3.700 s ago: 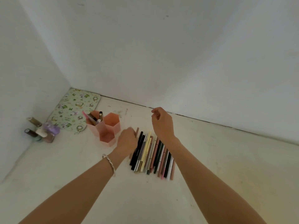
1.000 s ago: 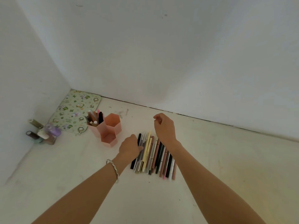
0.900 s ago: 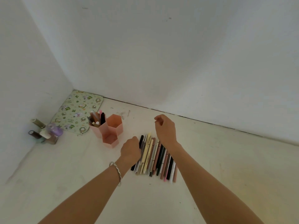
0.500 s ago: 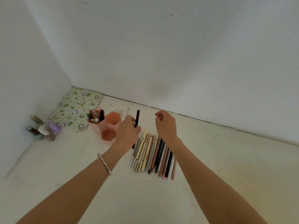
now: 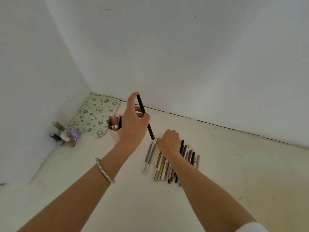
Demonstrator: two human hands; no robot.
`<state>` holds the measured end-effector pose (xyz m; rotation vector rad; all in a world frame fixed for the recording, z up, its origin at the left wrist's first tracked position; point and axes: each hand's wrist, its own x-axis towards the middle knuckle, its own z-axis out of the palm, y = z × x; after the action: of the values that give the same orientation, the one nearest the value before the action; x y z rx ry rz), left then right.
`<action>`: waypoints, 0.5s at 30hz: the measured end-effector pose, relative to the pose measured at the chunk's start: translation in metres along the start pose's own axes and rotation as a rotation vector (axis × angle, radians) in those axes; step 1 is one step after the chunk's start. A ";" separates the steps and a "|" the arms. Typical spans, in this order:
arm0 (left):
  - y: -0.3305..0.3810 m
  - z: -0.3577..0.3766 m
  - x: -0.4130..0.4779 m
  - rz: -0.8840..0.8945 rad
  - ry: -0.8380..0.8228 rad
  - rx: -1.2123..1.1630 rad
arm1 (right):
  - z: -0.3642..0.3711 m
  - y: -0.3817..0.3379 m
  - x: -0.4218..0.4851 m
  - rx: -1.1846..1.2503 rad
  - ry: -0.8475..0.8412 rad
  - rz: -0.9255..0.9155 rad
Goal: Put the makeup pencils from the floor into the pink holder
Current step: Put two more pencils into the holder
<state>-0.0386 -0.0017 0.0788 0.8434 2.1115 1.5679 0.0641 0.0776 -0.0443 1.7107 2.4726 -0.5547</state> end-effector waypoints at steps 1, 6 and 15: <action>0.001 -0.002 -0.001 0.005 0.008 -0.015 | 0.000 -0.001 0.000 0.029 -0.003 0.014; 0.012 -0.036 0.015 0.101 0.188 -0.090 | -0.020 -0.009 0.003 0.537 0.109 0.069; -0.038 -0.091 0.038 0.156 0.307 0.183 | -0.104 -0.038 0.000 0.950 0.512 -0.188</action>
<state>-0.1327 -0.0503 0.0728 0.8940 2.4904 1.6940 0.0435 0.1018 0.0619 2.0887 2.9801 -1.7292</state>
